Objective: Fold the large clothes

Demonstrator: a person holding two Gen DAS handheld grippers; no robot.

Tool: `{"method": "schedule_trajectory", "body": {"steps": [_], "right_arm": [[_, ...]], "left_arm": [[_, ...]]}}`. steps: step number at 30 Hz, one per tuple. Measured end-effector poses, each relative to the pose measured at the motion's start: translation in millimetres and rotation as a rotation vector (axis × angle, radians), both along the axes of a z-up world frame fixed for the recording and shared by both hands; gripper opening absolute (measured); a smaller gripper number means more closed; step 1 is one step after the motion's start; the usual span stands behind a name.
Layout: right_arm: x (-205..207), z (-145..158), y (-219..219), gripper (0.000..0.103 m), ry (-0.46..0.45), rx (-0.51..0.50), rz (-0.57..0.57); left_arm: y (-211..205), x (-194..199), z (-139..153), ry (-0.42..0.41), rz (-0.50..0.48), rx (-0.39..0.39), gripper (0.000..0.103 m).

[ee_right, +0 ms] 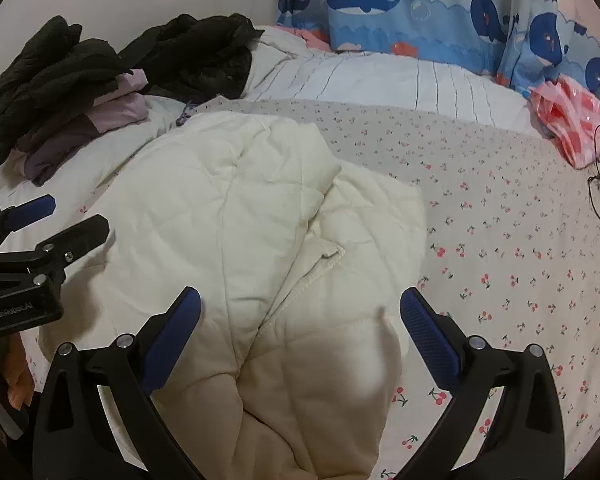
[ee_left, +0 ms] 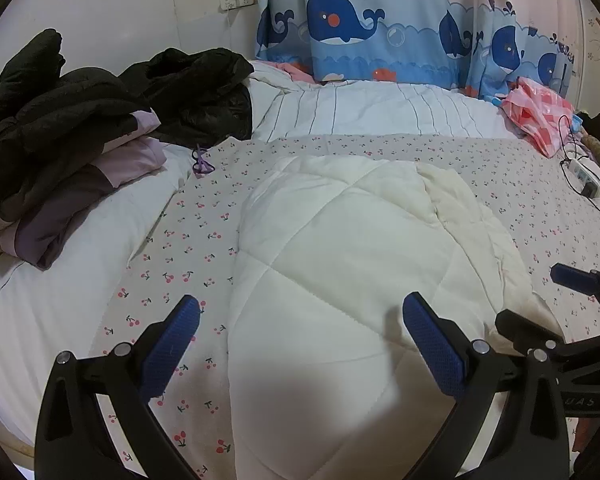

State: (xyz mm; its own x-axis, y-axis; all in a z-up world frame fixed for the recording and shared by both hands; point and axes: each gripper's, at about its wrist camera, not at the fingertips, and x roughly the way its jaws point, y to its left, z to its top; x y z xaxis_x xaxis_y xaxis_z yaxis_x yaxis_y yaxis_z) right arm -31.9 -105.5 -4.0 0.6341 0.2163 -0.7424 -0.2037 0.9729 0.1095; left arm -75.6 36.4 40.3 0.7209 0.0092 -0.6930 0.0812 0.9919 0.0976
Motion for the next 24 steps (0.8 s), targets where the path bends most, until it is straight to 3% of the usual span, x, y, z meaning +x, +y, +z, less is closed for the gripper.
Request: {"method": "schedule_trajectory", "body": {"steps": [15, 20, 24], "right_arm": [[2, -3, -2, 0.096, 0.013, 0.012, -0.003], [4, 2, -26, 0.096, 0.0, 0.064, -0.092], [19, -21, -47, 0.096, 0.102, 0.12, -0.166]], "left_arm": [[-3, -1, -5, 0.017, -0.012, -0.017, 0.097], [25, 16, -13, 0.127, 0.005, -0.251, 0.097], [55, 32, -32, 0.221, 0.062, -0.428, 0.097]]}}
